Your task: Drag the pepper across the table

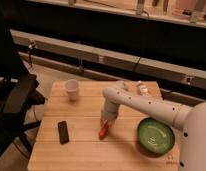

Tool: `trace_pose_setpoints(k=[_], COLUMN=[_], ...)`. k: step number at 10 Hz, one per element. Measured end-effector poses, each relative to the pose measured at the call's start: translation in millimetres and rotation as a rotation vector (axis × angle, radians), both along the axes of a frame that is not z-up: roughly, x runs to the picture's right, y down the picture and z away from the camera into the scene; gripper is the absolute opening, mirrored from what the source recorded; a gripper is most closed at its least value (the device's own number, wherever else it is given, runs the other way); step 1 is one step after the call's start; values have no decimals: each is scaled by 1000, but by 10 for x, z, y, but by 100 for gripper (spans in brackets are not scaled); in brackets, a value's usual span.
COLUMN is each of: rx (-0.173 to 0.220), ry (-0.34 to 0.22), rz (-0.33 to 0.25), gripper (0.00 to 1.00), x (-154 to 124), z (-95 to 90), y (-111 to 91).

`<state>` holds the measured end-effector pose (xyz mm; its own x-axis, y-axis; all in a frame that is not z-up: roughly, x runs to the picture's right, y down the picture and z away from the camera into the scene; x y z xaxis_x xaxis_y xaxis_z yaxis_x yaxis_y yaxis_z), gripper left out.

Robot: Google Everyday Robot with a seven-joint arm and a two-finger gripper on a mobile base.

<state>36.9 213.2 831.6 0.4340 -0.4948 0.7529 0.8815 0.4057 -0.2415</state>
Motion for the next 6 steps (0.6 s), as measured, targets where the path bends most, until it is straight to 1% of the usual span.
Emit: trace_pose_setpoints(k=[6], rx=[6], ry=[-1], rz=[25], gripper=[0], x=[44], z=[38], y=[-106])
